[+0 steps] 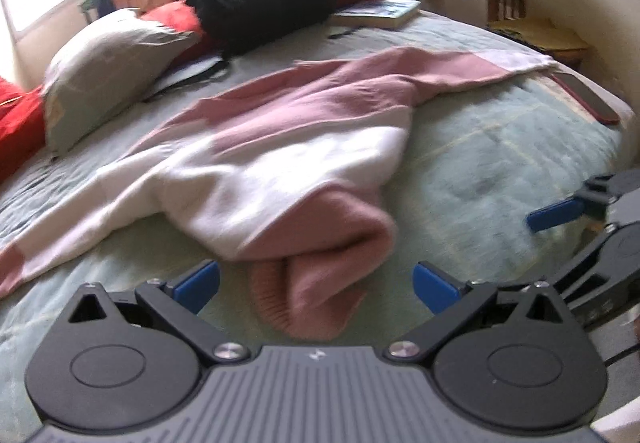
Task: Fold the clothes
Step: 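Open the right gripper and withdraw it from the sleeve, then grasp the pink-and-white hem of the sweater with the left gripper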
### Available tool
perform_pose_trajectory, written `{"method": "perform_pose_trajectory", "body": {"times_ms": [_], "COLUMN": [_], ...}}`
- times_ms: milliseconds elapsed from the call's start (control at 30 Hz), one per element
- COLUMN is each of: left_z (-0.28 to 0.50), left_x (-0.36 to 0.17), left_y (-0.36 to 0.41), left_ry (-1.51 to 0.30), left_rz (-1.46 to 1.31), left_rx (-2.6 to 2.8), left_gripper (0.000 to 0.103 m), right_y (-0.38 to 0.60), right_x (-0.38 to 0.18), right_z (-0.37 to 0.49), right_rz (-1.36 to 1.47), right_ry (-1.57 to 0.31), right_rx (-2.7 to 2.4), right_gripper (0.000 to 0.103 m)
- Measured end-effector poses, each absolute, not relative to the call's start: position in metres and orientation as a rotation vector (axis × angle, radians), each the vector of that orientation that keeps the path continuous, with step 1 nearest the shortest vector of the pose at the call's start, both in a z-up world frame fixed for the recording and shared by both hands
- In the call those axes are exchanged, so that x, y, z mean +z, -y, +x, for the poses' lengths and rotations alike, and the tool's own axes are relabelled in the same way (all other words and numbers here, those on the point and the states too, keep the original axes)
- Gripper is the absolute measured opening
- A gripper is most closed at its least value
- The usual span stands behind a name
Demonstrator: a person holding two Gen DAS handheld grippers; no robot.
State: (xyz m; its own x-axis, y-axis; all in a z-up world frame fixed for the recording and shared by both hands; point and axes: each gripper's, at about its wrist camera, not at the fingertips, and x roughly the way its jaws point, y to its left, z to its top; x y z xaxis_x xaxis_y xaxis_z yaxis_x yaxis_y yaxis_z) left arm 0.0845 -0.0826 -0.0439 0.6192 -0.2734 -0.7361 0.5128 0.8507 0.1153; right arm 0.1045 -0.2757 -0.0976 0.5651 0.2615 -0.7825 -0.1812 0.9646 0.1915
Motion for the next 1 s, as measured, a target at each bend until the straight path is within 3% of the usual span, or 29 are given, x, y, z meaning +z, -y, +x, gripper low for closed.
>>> {"method": "perform_pose_trajectory", "body": {"times_ms": [200,500,1000], "left_z": [0.081,0.11,0.164], "left_x": [-0.039,-0.089,-0.042], "left_y": [0.104,0.134,0.089], "left_ry": [-0.862,-1.03,-0.836], "left_rz": [0.179,0.185,0.232], "left_rx": [-0.709,-0.7,-0.536], "left_gripper": [0.102,0.102,0.102], "right_y": [0.289,0.31,0.302], "right_x": [-0.103,-0.11,-0.105], "right_z": [0.099,0.079,0.092], "right_rz": [0.057,0.08,0.111], "right_ry": [-0.936,-0.942,-0.911], "right_rx": [0.199,0.169,0.208], "right_gripper": [0.103,0.103,0.103]}}
